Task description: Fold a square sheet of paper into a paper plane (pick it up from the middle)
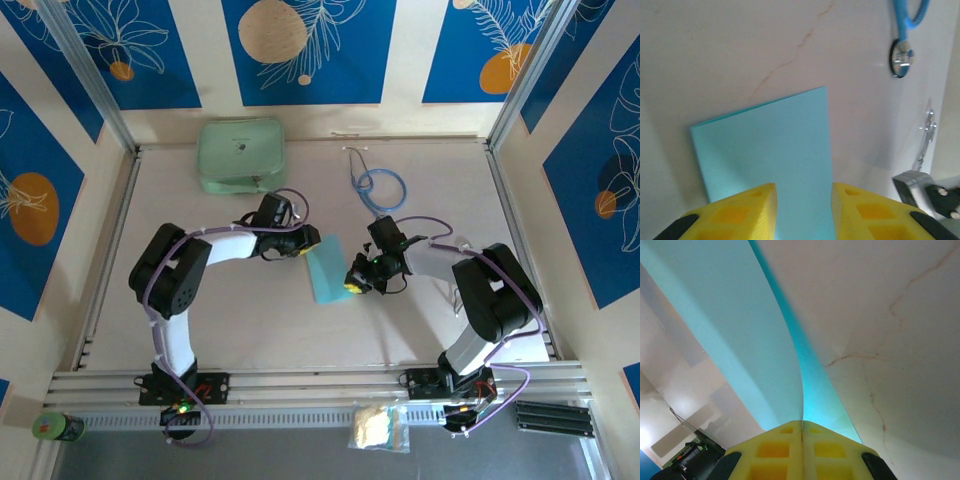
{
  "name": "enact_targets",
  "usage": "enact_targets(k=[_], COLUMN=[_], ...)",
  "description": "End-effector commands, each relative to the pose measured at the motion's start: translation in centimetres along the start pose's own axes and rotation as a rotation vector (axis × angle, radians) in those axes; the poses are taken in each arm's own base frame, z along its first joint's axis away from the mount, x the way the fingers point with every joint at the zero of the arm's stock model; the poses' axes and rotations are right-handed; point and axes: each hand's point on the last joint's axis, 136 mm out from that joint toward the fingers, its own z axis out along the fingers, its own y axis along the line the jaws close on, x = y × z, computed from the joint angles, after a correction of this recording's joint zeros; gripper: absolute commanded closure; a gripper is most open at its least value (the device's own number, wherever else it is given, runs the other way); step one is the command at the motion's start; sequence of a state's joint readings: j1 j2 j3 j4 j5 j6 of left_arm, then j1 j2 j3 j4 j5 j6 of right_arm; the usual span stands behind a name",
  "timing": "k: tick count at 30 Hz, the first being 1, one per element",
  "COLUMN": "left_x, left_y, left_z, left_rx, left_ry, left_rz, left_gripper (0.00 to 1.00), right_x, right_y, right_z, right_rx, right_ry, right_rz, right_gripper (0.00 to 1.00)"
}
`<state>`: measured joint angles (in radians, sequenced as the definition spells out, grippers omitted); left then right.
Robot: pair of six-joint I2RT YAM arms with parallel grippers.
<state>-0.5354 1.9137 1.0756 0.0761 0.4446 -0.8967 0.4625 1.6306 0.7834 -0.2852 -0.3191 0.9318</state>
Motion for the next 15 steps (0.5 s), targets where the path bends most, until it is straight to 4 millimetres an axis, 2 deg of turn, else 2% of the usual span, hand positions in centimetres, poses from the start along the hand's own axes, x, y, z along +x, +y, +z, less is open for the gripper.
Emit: enact_targets(k=[1, 9, 15], left_x=[1.0, 1.6, 1.7], left_y=[1.1, 2.7, 3.1], left_z=[0.7, 1.3, 1.5], left_rx=[-0.057, -0.102, -0.112], left_ry=[0.048, 0.07, 0.074], left_rz=[0.015, 0.003, -0.001], left_gripper=[0.67, 0.69, 0.69], right_x=[0.3, -0.1, -0.9], right_y=[1.0, 2.9, 4.0], right_z=[-0.8, -1.2, -0.2], right_rx=[-0.021, -0.045, -0.04], right_ry=[0.021, 0.017, 0.022], right_rz=[-0.008, -0.062, -0.078], right_gripper=[1.0, 1.0, 1.0])
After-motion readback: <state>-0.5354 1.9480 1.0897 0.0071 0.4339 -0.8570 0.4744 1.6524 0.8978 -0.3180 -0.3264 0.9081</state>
